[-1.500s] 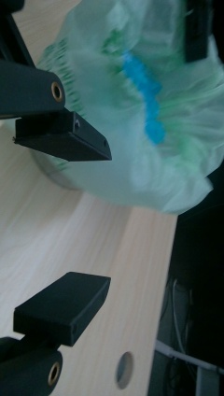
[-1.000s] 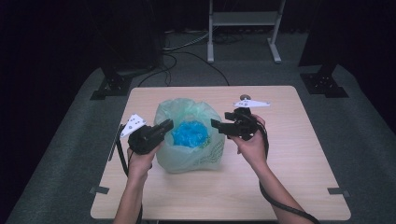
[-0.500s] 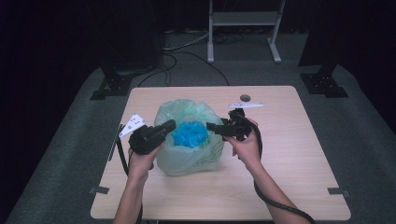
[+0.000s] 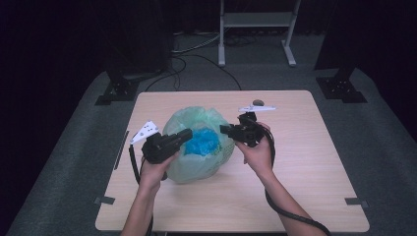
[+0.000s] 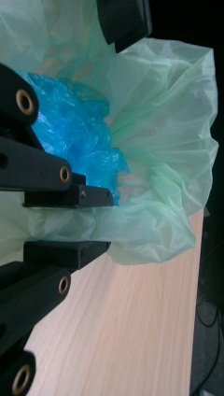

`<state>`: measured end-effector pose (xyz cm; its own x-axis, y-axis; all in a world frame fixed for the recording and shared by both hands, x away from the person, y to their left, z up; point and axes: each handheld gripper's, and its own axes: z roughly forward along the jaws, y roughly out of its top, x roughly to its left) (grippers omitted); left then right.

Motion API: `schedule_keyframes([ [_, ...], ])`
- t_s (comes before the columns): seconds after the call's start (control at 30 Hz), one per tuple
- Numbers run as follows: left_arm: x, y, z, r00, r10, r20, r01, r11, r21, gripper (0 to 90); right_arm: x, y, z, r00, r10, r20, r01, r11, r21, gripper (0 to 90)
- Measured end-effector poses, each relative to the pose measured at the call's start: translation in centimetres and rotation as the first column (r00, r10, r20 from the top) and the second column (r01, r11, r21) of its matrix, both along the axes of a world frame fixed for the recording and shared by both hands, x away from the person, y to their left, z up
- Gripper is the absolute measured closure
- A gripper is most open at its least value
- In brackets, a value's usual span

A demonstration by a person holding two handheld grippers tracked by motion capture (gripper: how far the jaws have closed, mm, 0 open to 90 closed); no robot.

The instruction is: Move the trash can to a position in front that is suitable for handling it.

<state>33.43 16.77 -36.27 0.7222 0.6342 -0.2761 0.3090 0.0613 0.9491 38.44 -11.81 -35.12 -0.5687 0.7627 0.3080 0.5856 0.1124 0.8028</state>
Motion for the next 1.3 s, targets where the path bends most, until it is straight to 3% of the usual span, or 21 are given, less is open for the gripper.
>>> schedule_keyframes([
  [0.1, 0.1, 0.0, -0.1, 1.0, -0.006, -0.004, 0.006, 0.9999, -0.01, 83.2, -0.1, 0.3, 0.4, 0.9997, -0.007, 0.022, 0.007, 0.999, -0.037, 82.1],
  [0.13, 0.1, 0.1, -0.1, 1.0, -0.008, -0.004, 0.008, 0.9999, -0.015, 83.1, -0.3, 0.5, 0.7, 0.9986, -0.014, 0.052, 0.017, 0.998, -0.055, 83.2],
  [0.33, 0.0, 0.0, 0.0, 0.9998, -0.019, -0.001, 0.019, 0.9991, -0.037, 83.2, -0.8, 1.1, 1.8, 0.9939, -0.022, 0.108, 0.03, 0.997, -0.074, 87.7],
  [0.57, -0.2, -0.1, 0.2, 0.9996, -0.025, 0.009, 0.026, 0.9986, -0.046, 83.1, -0.6, 3.0, 2.9, 0.995, 0.04, 0.091, -0.034, 0.997, -0.072, 90.0],
  [0.63, -0.2, 0.1, 0.2, 1.0, -0.006, 0.005, 0.006, 0.9996, -0.028, 82.2, -0.5, 3.4, 3.1, 0.9953, 0.054, 0.081, -0.049, 0.997, -0.065, 90.0],
  [0.67, -0.1, 0.9, 0.4, 0.9994, 0.035, 0.004, -0.034, 0.9992, -0.021, 81.1, -0.5, 3.7, 3.3, 0.9943, 0.058, 0.09, -0.05, 0.996, -0.079, 90.0],
  [0.7, -0.1, 0.9, 0.4, 0.9994, 0.035, 0.004, -0.034, 0.9992, -0.021, 79.6, -0.5, 3.7, 3.3, 0.9943, 0.058, 0.09, -0.05, 0.996, -0.079, 90.0],
  [0.77, -0.2, 1.9, 0.7, 0.9925, 0.121, 0.014, -0.122, 0.9916, 0.043, 77.6, -0.4, 3.6, 3.2, 0.9948, 0.056, 0.085, -0.049, 0.996, -0.081, 90.0],
  [0.83, -0.1, 3.0, 0.9, 0.9886, 0.151, 0.001, -0.151, 0.9879, 0.037, 72.6, -0.2, 3.2, 3.0, 0.9955, 0.046, 0.083, -0.039, 0.996, -0.08, 90.0],
  [0.93, -0.3, 3.9, 1.6, 0.9787, 0.205, 0.004, -0.205, 0.9742, 0.095, 60.2, 0.0, 2.4, 2.6, 0.9971, 0.027, 0.07, -0.022, 0.997, -0.069, 90.0],
  [0.97, -0.3, 4.1, 1.7, 0.9801, 0.198, -0.008, -0.196, 0.9744, 0.11, 55.9, 0.1, 2.2, 2.5, 0.9977, 0.021, 0.064, -0.017, 0.998, -0.064, 90.0],
  [1.0, -0.2, 4.1, 1.9, 0.9823, 0.185, -0.031, -0.179, 0.9739, 0.14, 44.2, 0.2, 1.8, 2.3, 0.9982, 0.016, 0.057, -0.013, 0.998, -0.059, 90.0],
  [1.07, -0.3, 4.1, 1.9, 0.9842, 0.167, -0.059, -0.154, 0.9712, 0.182, 40.8, 0.2, 1.6, 2.3, 0.9983, 0.014, 0.056, -0.01, 0.998, -0.056, 90.0],
  [1.13, -0.3, 3.8, 2.0, 0.9875, 0.132, -0.086, -0.113, 0.9741, 0.196, 37.2, 0.3, 1.4, 2.3, 0.9985, 0.012, 0.054, -0.01, 0.999, -0.051, 90.0],
  [1.23, -0.5, 2.7, 2.1, 0.9915, 0.091, -0.093, -0.063, 0.9603, 0.272, 36.8, 0.2, 1.4, 2.4, 0.9984, 0.016, 0.055, -0.014, 0.999, -0.048, 90.0],
  [1.3, -0.6, 1.8, 2.0, 0.9925, 0.083, -0.09, -0.053, 0.9533, 0.298, 36.8, 0.2, 1.5, 2.4, 0.9982, 0.022, 0.056, -0.02, 0.999, -0.048, 90.0],
])
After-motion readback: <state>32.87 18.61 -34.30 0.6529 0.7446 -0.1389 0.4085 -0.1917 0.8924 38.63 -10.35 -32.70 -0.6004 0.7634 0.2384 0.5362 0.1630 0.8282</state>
